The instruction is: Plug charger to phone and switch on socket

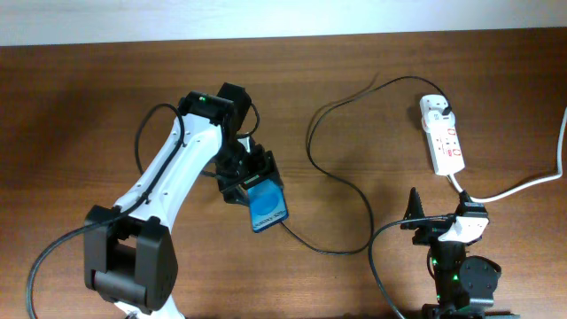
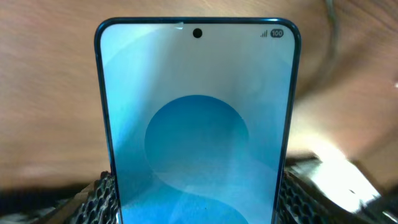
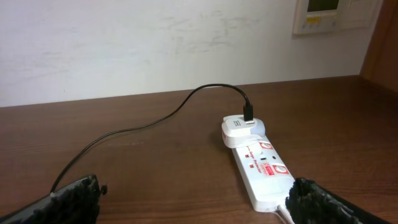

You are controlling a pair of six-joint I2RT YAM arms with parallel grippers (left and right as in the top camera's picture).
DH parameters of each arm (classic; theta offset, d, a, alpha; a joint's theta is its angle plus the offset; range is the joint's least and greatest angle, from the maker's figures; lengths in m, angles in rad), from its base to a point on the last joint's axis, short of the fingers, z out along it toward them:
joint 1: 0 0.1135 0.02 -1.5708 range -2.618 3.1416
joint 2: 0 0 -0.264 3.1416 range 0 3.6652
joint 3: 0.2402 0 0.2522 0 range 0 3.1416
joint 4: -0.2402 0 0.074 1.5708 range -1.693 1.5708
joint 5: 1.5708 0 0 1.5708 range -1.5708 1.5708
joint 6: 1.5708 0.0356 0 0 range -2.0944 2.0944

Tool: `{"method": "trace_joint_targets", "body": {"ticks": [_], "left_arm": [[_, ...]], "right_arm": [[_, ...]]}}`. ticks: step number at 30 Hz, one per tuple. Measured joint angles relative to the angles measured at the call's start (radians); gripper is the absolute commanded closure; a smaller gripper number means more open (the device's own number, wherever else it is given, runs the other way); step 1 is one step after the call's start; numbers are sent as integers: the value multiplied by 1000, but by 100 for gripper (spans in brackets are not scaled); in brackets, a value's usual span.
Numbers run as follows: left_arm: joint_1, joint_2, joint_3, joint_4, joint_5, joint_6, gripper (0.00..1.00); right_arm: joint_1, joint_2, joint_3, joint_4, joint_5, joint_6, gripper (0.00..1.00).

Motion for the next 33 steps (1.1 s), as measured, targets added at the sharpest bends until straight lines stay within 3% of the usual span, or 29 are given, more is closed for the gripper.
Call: {"method": "trace_joint_targets", "body": {"ticks": [4, 9, 12, 14, 18, 21, 24, 28, 33], "left_arm": [[0, 0, 0, 26, -209, 75, 72], [0, 0, 119, -11, -285, 142, 72], [0, 0, 270, -27, -297, 148, 73], [0, 0, 322, -47, -299, 148, 73], [0, -45, 339, -69, -299, 148, 73], [0, -85, 341, -97, -299, 148, 72], [0, -86, 343, -114, -299, 148, 72], [0, -86, 342, -116, -299, 148, 70], [0, -87, 344, -119, -299, 148, 69]], "right_arm": [[0, 0, 0, 0, 0, 0, 1], [0, 0, 0, 0, 0, 0, 2], [0, 0, 0, 18, -150, 25, 2], [0, 0, 0, 29, -349, 128, 2], [0, 0, 0, 22, -885, 626, 2], [0, 0, 0, 41, -1076, 831, 2], [0, 0, 3, 213, -1171, 891, 2], [0, 40, 60, 216, -1184, 912, 2], [0, 435, 224, 309, -1162, 940, 2]]}}
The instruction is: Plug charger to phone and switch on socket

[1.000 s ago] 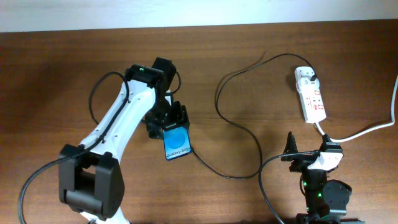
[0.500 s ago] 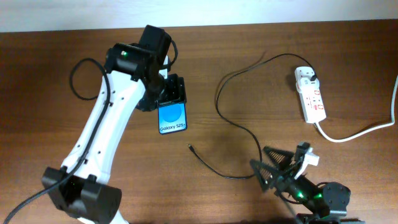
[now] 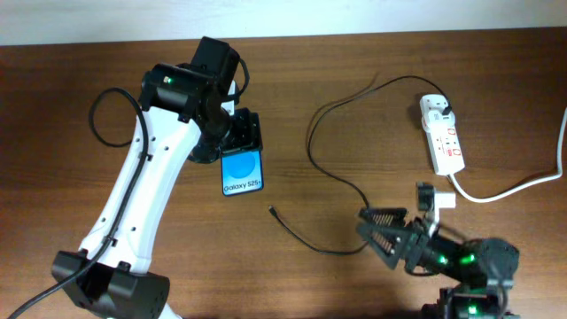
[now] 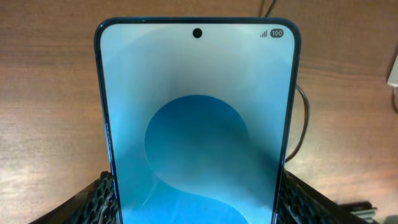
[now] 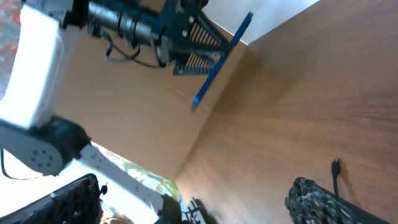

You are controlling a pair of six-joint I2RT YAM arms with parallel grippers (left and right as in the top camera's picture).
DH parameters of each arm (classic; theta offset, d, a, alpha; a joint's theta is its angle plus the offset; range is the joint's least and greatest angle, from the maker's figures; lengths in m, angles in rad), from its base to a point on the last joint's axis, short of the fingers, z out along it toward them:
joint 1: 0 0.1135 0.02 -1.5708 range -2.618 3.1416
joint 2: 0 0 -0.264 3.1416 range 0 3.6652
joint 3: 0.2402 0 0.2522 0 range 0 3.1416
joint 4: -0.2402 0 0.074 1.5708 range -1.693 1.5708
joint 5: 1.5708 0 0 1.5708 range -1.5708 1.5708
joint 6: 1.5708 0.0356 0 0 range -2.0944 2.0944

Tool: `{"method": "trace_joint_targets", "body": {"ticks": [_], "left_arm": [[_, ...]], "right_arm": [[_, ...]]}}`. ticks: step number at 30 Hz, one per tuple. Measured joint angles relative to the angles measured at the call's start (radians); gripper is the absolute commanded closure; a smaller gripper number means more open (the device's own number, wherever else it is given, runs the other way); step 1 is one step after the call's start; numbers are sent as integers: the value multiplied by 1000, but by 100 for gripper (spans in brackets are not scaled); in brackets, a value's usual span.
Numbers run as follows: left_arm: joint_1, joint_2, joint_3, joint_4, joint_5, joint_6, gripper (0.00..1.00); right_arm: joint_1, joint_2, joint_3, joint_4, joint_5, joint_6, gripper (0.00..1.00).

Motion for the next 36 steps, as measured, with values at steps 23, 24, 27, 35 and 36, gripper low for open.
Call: {"method": "trace_joint_targets", "body": {"ticks": [23, 24, 27, 35, 36], "left_arm": [[-176, 0, 1, 192, -72, -450, 68], [-176, 0, 1, 192, -72, -450, 67], [-176, 0, 1, 193, -72, -450, 68], [-176, 0, 1, 201, -72, -450, 68], [-176, 0, 1, 201, -72, -451, 68]], "right_arm": [[722, 994, 152, 937, 1030, -68, 40], [722, 995, 152, 950, 1035, -43, 43], [723, 995, 152, 950, 1042, 21, 44], [772, 995, 153, 1006, 1067, 103, 55], [772, 995, 153, 1006, 1072, 109, 57]]}}
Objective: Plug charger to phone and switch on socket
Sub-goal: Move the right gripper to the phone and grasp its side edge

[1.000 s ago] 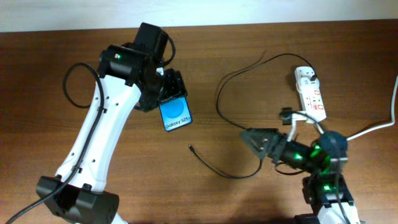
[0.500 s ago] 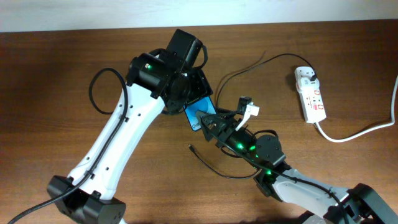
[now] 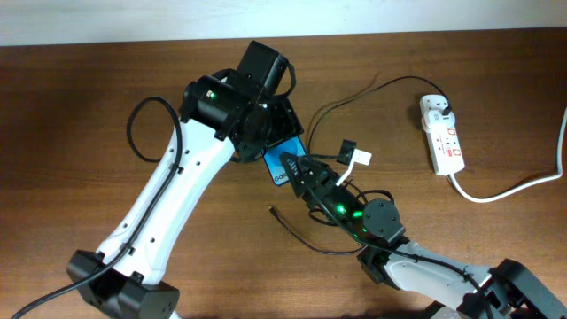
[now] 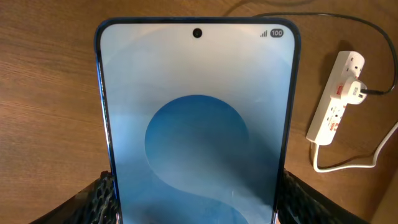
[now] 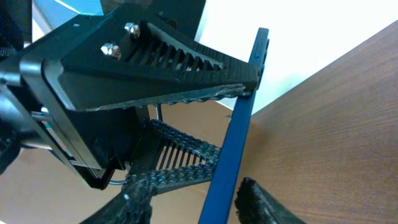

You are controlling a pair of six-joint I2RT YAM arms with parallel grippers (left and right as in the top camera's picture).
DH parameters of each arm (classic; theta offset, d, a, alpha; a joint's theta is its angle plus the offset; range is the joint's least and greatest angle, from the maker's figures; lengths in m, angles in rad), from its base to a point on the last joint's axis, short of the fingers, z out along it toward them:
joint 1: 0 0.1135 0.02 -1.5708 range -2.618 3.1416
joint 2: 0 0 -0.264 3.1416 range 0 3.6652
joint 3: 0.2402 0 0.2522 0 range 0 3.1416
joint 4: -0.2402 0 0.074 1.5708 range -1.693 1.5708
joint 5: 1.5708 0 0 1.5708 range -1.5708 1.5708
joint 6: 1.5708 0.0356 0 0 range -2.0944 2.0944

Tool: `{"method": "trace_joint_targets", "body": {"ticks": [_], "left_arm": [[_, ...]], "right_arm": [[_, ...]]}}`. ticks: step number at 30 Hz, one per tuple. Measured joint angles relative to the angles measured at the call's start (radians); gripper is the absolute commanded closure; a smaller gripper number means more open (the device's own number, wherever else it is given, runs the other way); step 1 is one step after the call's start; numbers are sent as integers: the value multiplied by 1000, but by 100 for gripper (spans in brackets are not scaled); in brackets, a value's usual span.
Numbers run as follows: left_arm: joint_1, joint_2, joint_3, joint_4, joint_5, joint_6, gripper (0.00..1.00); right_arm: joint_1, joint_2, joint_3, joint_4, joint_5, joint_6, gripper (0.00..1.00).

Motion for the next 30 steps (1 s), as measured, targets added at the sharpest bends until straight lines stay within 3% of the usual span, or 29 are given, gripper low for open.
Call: {"method": "trace_joint_targets", "body": {"ticks": [6, 14, 23, 30], "left_arm": [[-20, 0, 0, 11, -12, -11, 67], [-46, 0, 0, 29, -22, -22, 67], [-46, 0, 0, 27, -37, -22, 67], [-59, -3, 0, 25, -68, -26, 60]], "right_arm": [[0, 0, 0, 0, 68, 49, 58], [0, 2, 0, -7, 82, 63, 77], [11, 8, 0, -23, 112, 88, 85], [11, 13, 0, -26, 112, 94, 88]]}}
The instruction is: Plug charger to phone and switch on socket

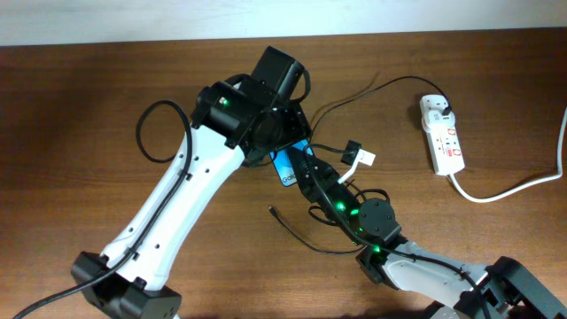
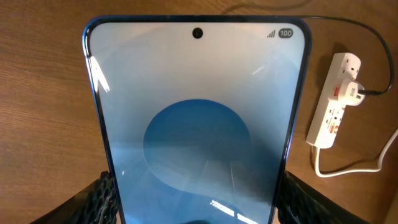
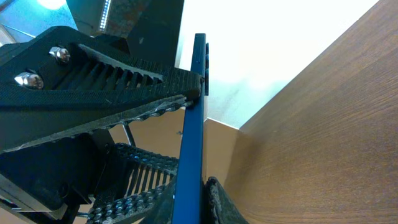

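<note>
The blue-screened phone [image 1: 288, 168] is held above the table, screen lit. My left gripper [image 1: 282, 149] is shut on its lower sides; in the left wrist view the phone [image 2: 196, 112] fills the frame between the fingers [image 2: 102, 199]. My right gripper [image 1: 306, 175] is shut on the same phone, which shows edge-on [image 3: 191, 124] between its pads [image 3: 214, 199]. The black charger cable [image 1: 390, 81] runs from the adapter [image 1: 434, 108] in the white power strip [image 1: 447, 146]. Its free plug [image 1: 273, 210] lies on the table below the phone.
The power strip [image 2: 336, 106] lies at the right of the wooden table [image 1: 71, 115], with its white lead [image 1: 514, 188] running off the right edge. The cable loops across the middle, under my right arm. Both arms crowd the centre.
My right gripper's fingers stood apart around the phone's edge; now they are shut on it. The phone has tilted slightly in the left wrist view. The left arm has barely shifted.
First my left gripper held the phone low with the cable at its end, while the right arm rested near the front edge. Then the phone was lifted free of the plug. The right gripper then reached the phone's edge, and now both grip it.
</note>
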You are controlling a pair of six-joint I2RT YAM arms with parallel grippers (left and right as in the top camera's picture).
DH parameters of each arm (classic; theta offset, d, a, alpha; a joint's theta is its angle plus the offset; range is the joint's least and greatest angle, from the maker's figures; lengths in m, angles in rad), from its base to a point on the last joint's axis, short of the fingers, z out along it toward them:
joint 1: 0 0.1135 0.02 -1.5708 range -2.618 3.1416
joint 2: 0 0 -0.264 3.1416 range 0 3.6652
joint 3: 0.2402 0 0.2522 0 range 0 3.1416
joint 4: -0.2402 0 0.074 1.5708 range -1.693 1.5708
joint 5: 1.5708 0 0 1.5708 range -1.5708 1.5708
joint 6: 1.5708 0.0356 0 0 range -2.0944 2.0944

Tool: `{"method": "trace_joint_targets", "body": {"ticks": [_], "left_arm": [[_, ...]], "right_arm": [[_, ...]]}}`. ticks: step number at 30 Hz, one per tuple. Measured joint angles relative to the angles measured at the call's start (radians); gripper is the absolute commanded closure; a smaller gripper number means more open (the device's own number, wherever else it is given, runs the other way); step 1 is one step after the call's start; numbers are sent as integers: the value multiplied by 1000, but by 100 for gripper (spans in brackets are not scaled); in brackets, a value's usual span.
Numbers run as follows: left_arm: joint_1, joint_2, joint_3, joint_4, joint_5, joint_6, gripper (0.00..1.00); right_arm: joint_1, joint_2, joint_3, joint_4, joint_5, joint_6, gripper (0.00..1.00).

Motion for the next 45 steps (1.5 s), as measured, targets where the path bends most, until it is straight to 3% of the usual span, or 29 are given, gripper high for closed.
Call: {"method": "trace_joint_targets", "body": {"ticks": [2, 7, 10, 13, 16, 20, 23, 29, 33, 36, 40, 42, 44, 45], "left_arm": [[0, 0, 0, 0, -2, 0, 58], [-4, 0, 0, -3, -13, -4, 36], [-4, -4, 0, -7, -16, -7, 28], [-5, -14, 4, -11, -18, -6, 29], [-6, -24, 6, -18, -18, -7, 23], [-5, -43, 17, -20, 2, -3, 18], [-5, -42, 17, -22, 1, -3, 1], [24, -68, 14, -20, -23, 39, 1], [98, -385, 14, -174, -196, 101, 1], [103, -718, 17, -315, -372, 114, 1], [104, -1024, -7, -351, -444, 86, 1], [104, -1175, -159, -353, -418, 6, 1], [105, -1170, -375, -303, -365, -92, 1], [105, -1168, -519, -136, -283, -130, 1]], "right_arm": [[0, 0, 0, 0, 0, 0, 89], [0, 0, 0, -5, -2, 4, 92], [0, 8, 0, 14, -10, 5, 92], [0, 19, -6, 63, -14, 8, 92], [0, 23, -10, 84, -24, 34, 96], [-4, 25, -14, 160, -39, 171, 96], [1, 22, -13, 173, -85, 187, 96], [-47, 11, -5, 108, -143, 210, 96], [-68, 8, 0, -107, -259, 393, 96], [-68, 7, 0, -79, -402, 560, 96], [-68, 7, 0, -80, -637, 804, 96], [-68, 7, 0, -79, -707, 843, 96], [-68, 7, 0, -80, -730, 853, 96], [-69, 7, 0, -91, -739, 859, 96]]}}
